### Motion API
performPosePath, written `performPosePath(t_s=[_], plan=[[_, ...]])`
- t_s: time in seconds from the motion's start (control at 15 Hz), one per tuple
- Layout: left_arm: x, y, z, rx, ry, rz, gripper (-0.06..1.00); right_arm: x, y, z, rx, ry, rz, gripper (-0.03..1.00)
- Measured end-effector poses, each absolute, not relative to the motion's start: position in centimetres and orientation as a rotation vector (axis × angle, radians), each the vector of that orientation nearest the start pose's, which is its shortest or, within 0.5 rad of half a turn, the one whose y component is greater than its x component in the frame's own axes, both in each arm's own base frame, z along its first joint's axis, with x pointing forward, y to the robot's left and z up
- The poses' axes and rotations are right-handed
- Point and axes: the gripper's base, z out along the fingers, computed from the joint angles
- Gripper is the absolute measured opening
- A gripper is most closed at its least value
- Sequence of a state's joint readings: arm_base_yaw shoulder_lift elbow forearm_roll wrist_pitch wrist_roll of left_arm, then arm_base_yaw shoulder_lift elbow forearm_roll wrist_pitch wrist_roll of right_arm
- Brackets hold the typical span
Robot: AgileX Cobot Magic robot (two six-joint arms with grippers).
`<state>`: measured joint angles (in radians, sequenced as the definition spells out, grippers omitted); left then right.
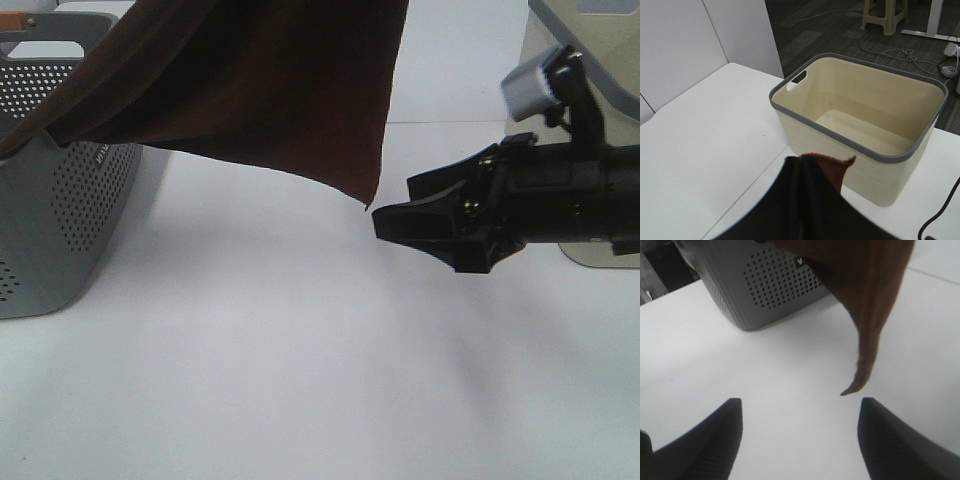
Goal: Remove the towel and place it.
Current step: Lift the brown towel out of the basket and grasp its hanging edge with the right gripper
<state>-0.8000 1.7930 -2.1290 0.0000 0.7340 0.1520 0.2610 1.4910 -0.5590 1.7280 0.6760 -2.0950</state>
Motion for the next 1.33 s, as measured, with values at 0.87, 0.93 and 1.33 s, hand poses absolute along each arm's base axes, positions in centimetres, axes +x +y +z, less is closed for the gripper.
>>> performPosePath(t_s=[0.87,0.93,1.33], plan=[[28.7,-29.7,48.0,0.865,1.686,-0.460,0.00,29.6,12.9,16.5,-0.822,2.158,0.547,0.63],[28.7,-29.7,48.0,0.865,1.686,-0.460,0.00,29.5,13.0,16.6,-0.830,2.146,0.576,0.63],[28.8,-29.7,48.1,0.862,1.679,-0.461,0.00,28.6,14.4,17.6,-0.891,2.029,0.818,0.55]])
